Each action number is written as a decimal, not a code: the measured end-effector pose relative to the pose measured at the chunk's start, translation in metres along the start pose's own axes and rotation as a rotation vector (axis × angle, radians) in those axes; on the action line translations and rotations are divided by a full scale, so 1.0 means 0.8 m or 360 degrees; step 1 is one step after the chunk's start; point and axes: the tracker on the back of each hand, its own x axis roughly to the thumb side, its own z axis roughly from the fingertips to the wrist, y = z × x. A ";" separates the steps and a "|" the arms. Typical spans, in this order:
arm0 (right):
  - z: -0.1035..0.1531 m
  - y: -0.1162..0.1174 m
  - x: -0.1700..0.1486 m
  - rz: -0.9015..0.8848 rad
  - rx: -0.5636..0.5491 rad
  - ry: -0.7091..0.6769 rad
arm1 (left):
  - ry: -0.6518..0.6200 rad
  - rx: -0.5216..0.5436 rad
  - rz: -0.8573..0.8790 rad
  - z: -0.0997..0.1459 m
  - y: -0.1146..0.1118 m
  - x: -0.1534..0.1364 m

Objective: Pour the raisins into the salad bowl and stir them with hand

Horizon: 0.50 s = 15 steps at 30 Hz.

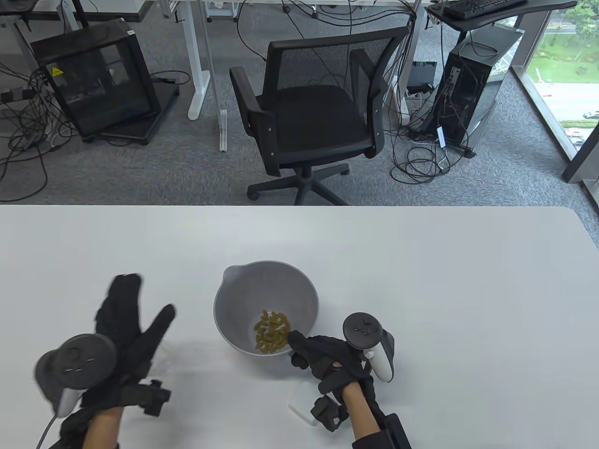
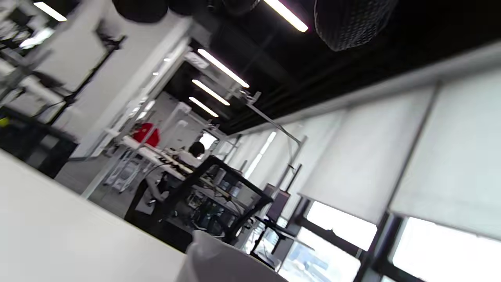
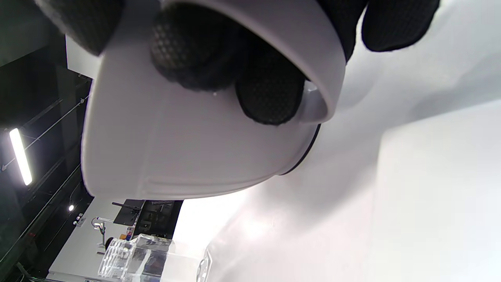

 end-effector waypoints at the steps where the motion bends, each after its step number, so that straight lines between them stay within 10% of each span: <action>1: 0.000 0.000 0.000 0.0002 -0.0005 0.0000 | -0.0036 -0.0205 -0.0082 -0.026 -0.020 0.026; 6: -0.002 0.000 0.002 0.0018 -0.0004 -0.0001 | 0.0265 -0.2137 -0.0884 -0.146 -0.204 0.055; 8: -0.003 -0.001 0.003 0.0034 0.0005 -0.0002 | 0.0579 -0.2211 -0.1140 -0.159 -0.249 0.043; 15: -0.003 -0.001 0.003 0.0036 0.0019 0.0002 | 0.0426 -0.2205 -0.0585 -0.177 -0.329 0.057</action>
